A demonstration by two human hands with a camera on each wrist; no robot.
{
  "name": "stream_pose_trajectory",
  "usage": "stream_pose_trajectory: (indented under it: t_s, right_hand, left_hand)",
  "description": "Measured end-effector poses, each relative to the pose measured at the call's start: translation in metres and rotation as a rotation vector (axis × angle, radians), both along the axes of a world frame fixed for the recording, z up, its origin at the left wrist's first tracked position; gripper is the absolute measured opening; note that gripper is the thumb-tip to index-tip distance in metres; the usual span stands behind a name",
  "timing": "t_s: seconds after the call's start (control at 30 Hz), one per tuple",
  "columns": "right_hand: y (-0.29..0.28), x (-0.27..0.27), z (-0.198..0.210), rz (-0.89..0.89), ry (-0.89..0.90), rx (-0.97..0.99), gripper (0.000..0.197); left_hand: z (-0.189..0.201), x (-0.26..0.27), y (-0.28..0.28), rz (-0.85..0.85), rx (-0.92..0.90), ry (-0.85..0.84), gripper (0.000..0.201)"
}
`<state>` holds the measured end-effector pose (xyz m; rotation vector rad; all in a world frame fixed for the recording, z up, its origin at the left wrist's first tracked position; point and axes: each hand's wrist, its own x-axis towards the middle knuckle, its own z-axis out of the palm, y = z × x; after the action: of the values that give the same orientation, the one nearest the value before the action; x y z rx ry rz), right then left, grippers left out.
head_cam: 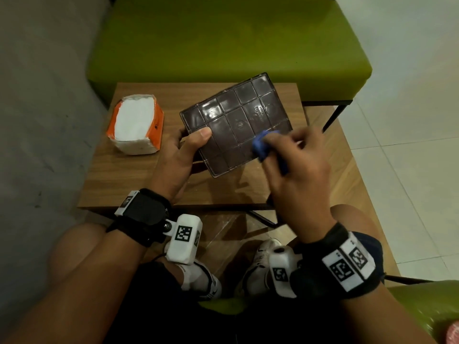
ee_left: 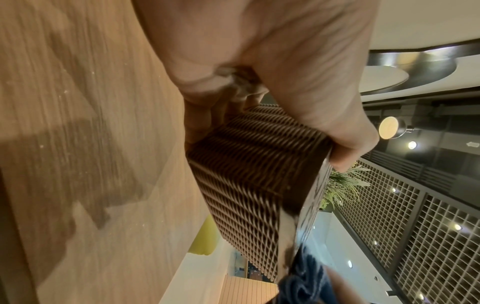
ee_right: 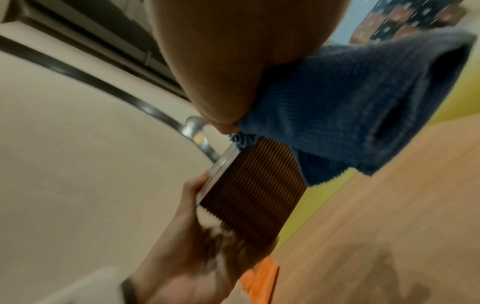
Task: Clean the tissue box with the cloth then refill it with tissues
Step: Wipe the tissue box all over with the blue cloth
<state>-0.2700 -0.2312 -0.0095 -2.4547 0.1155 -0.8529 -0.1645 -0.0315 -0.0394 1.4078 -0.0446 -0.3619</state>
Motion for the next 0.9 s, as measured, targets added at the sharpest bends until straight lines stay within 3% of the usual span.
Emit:
stream_pose_trajectory:
  t_s: [0.1,0.27,0.33,0.53,0.7,0.9]
  right_hand:
    - [-0.007,0.0,0.006,-0.124,-0.066,0.086,0.018]
    - [0.029,-0.02,-0.001,0.214,0.144,-0.107,0.021]
    - [0.026,-0.02,0.0,0.279,0.142,-0.136,0.021]
    - [0.001,-0.013,0.004,0.001,0.039,0.052,0.02]
    - [0.044,-0.03,-0.001,0.285,0.166,-0.108,0.022]
    - [0.042,-0.021,0.003,0.368,0.153,-0.117,0.022]
  left_hand:
    - [0.004,-0.001,0.001,0.006,-0.011,0.004,0.069]
    - [0.002,-0.004,0.002,0.01,-0.006,0.027,0.073]
    - [0.001,-0.005,0.007,0.016,-0.001,0.028,0.075]
    - [0.004,-0.011,0.016,0.026,-0.019,0.026,0.061]
    - [0.006,-0.016,0.007,0.033,-0.002,0.037,0.075]
    - [-0.001,-0.013,0.006,-0.012,-0.034,0.044,0.069]
